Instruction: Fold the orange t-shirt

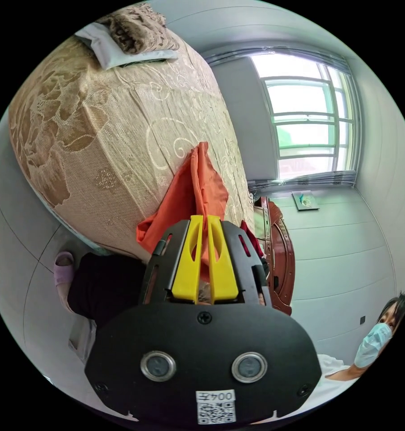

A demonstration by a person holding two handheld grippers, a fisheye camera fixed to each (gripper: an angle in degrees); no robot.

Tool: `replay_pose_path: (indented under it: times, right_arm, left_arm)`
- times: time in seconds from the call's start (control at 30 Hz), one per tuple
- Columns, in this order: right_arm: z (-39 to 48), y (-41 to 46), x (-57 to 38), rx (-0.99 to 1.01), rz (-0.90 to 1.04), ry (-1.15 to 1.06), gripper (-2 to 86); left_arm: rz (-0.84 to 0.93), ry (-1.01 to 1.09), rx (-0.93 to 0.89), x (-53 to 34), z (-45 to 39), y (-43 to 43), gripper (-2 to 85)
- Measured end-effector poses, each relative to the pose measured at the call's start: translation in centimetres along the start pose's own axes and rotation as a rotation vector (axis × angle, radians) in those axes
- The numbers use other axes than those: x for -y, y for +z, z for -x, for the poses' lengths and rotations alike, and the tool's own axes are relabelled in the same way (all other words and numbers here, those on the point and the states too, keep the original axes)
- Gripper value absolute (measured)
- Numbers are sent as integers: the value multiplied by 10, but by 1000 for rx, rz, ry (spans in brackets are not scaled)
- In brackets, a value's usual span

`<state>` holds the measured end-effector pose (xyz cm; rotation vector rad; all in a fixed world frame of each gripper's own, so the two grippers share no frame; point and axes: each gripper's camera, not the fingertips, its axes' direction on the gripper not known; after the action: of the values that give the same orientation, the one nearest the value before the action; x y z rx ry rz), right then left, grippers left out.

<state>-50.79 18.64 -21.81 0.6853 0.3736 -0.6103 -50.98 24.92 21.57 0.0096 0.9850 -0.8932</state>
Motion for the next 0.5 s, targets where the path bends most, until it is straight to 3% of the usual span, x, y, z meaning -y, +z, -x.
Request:
replay_pose_path:
  times: [0.5]
  right_arm:
    - [26, 82, -31, 11, 58, -74, -9]
  left_arm:
    - [-12, -54, -61, -29, 72, 15, 18]
